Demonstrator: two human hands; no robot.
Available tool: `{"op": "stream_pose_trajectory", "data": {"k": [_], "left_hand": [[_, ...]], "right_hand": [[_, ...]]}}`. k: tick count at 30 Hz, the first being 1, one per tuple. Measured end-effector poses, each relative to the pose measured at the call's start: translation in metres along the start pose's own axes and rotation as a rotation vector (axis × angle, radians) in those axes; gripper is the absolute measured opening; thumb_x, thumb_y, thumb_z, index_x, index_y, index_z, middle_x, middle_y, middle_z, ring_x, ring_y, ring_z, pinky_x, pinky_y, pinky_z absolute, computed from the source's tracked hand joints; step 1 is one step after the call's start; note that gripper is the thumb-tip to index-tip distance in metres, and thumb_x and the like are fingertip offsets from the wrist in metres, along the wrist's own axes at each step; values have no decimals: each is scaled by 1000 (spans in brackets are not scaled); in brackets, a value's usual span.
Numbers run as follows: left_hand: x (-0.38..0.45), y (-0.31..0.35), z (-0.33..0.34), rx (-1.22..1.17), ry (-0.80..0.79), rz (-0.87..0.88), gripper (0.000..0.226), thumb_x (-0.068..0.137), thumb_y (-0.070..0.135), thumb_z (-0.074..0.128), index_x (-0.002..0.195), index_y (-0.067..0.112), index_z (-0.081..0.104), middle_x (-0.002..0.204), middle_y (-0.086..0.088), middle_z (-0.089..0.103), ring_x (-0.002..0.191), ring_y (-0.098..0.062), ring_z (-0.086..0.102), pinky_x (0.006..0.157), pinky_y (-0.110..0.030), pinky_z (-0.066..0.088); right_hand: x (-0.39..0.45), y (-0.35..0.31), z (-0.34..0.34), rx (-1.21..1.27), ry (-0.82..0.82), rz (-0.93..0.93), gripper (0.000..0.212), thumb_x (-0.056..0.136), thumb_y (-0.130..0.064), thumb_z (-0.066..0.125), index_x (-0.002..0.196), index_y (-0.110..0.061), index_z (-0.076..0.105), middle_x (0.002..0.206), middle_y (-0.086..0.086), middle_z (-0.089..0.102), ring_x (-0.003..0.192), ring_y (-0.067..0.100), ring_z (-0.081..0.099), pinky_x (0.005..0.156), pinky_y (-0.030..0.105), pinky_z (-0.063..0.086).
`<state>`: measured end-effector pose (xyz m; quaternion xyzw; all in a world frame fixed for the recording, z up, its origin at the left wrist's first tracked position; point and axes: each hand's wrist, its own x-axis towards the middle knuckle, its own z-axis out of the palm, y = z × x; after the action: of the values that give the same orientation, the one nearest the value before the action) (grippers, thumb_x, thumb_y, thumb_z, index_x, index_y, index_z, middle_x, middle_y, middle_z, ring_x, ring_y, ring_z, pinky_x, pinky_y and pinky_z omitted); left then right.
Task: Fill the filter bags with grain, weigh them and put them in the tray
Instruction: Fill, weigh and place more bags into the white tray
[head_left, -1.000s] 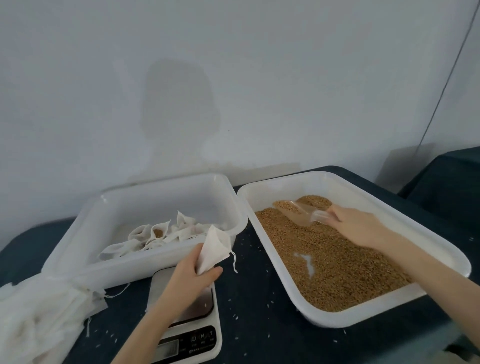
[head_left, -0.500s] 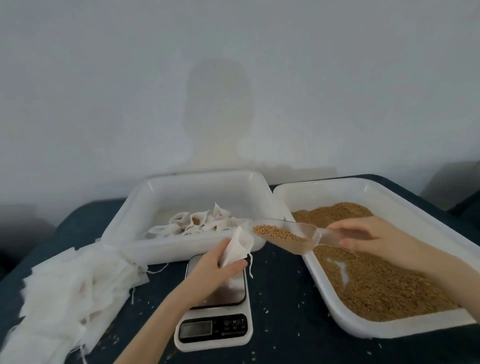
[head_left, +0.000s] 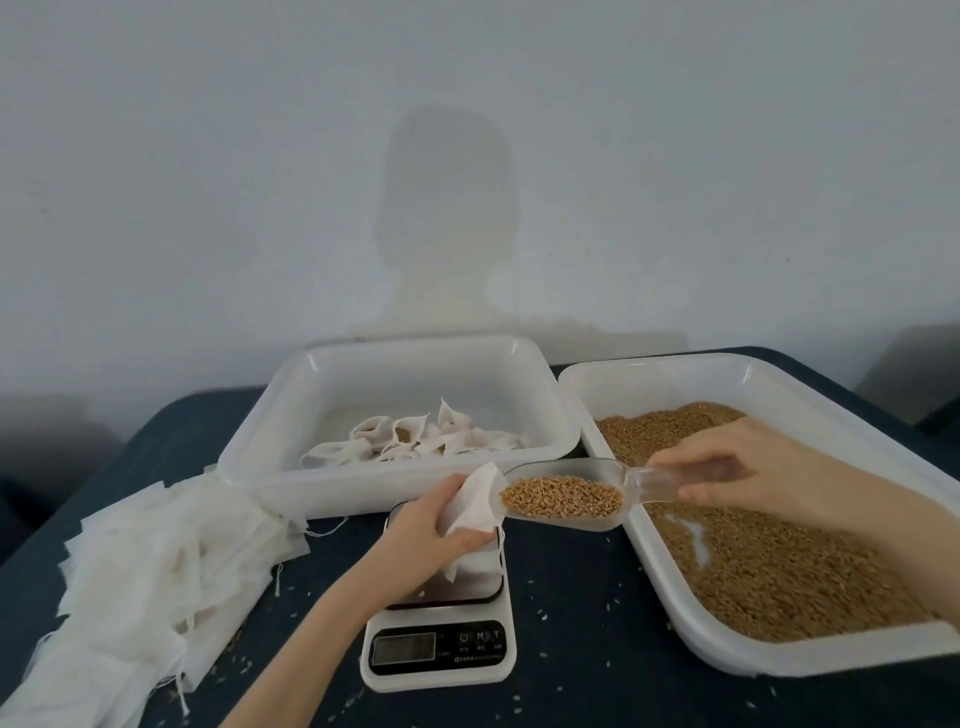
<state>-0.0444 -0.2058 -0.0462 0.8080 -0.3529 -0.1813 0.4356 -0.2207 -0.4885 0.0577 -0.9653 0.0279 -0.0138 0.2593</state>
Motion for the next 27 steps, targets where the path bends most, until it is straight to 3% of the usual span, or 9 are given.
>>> {"op": "stream_pose_trajectory", "data": {"k": [3, 5, 10, 14, 17, 19, 24, 25, 27], "left_hand": [[0, 0, 0, 25, -1, -7, 61, 62, 71, 60, 117, 53, 41, 111, 20, 60, 98, -1, 59, 90, -34, 53], [0, 1, -1, 37, -7, -9, 68, 61, 71, 59, 123, 49, 42, 111, 19, 61, 99, -2, 59, 91, -35, 53], [0, 8, 0, 133, 1, -10, 72, 60, 70, 59, 125, 44, 41, 113, 15, 60, 99, -6, 59, 88, -38, 53], [1, 16, 0, 260, -17, 22, 70, 65, 72, 61, 126, 48, 35, 114, 17, 57, 102, -8, 55, 89, -37, 51], [0, 23, 1, 280, -45, 40, 71, 67, 73, 60, 127, 38, 43, 110, 13, 60, 99, -11, 56, 89, -40, 50], [-1, 26, 2, 263, -40, 50, 63, 75, 62, 67, 125, 32, 46, 110, 10, 60, 99, -12, 56, 87, -39, 50], [-1, 31, 4, 244, 31, 68, 41, 77, 48, 73, 104, 35, 45, 106, 13, 56, 98, -8, 53, 86, -29, 47], [-1, 31, 5, 234, 42, 69, 43, 77, 48, 73, 104, 39, 42, 107, 15, 54, 100, -6, 51, 86, -26, 45], [-1, 30, 8, 188, 58, 63, 43, 76, 48, 73, 104, 45, 41, 108, 20, 54, 101, -1, 50, 85, -21, 43]], "right_hand": [[-1, -1, 0, -22, -13, 5, 31, 80, -40, 68, 104, -55, 58, 92, -38, 64, 87, -13, 61, 74, 20, 47], [-1, -2, 1, -35, -26, 13, 32, 81, -37, 69, 105, -55, 58, 90, -38, 64, 85, -13, 60, 71, 18, 45], [3, -7, 5, -55, -61, 13, 30, 79, -45, 65, 103, -60, 57, 86, -30, 68, 81, -3, 64, 73, 26, 51], [7, -14, 3, -94, -67, 4, 30, 74, -54, 60, 90, -78, 50, 89, -38, 63, 83, -13, 59, 69, 20, 46], [10, -19, 2, -128, -74, 13, 28, 78, -49, 64, 90, -71, 52, 90, -42, 59, 85, -15, 57, 69, 19, 45], [12, -23, -1, -126, -79, 24, 27, 78, -49, 66, 91, -69, 53, 92, -42, 60, 87, -16, 57, 75, 21, 49], [16, -41, -18, -153, -128, 50, 25, 81, -45, 68, 102, -56, 61, 100, -23, 69, 91, -3, 63, 89, 33, 53], [18, -45, -23, -170, -152, 59, 26, 82, -42, 68, 106, -52, 63, 99, -19, 70, 88, -1, 64, 88, 32, 54], [23, -59, -36, -214, -219, 74, 28, 84, -36, 68, 111, -44, 65, 90, -21, 70, 76, -5, 62, 74, 17, 50]]}}
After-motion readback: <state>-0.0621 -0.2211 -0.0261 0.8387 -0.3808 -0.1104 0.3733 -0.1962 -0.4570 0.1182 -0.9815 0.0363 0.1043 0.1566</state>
